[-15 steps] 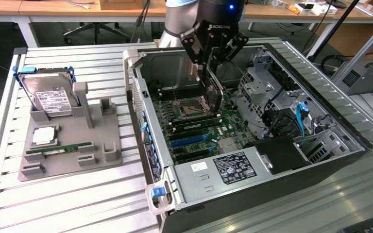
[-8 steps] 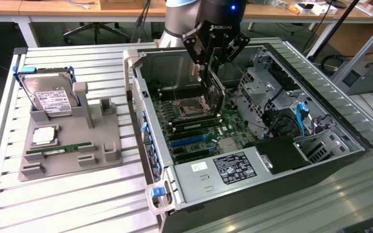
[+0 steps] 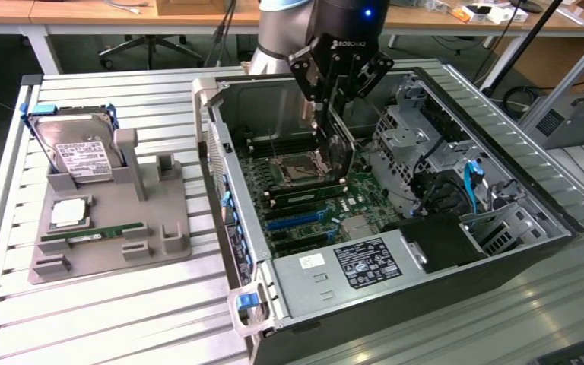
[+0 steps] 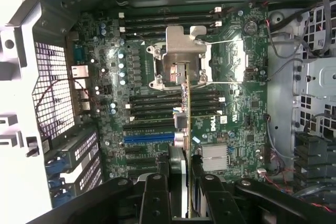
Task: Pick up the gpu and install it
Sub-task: 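Pick up the gpu and move the gpu toward the slot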
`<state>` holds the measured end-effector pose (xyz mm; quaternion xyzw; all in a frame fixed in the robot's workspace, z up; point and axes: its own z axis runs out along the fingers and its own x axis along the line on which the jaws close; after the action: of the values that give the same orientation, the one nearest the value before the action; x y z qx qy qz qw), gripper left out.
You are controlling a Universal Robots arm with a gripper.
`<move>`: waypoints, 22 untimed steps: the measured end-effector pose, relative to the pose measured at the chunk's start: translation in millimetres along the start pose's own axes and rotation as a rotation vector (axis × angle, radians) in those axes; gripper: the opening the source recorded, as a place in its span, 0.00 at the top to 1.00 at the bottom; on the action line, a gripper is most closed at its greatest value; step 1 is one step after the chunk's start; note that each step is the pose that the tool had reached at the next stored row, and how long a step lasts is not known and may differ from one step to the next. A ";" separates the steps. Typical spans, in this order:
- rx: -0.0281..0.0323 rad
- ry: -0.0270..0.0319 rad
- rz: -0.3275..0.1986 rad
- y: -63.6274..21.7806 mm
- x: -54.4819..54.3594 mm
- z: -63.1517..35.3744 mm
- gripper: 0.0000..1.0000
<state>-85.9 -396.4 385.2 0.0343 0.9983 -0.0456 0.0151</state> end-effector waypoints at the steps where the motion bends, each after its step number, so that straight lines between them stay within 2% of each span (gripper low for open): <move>1: 0.0006 0.0000 0.000 0.1 -0.5 0.2 0.73; 6: 0.0029 -0.0002 0.000 0.2 -2.3 1.0 0.73; 14: 0.0204 -0.0014 0.000 2.0 -20.0 7.4 0.73; 15: 0.0231 -0.0016 -0.001 2.6 -26.2 9.5 0.73; 16: -0.0145 0.0010 0.000 -1.7 -28.1 10.2 0.73; 17: -0.0723 0.0051 0.002 -15.8 -29.0 11.4 0.73; 18: -0.0752 0.0053 0.002 -18.3 -29.2 11.7 0.73; 22: -0.0763 0.0054 0.002 -19.9 -29.3 11.9 0.73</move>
<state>-57.8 -419.2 376.1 0.0349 0.9993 -0.0074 0.0138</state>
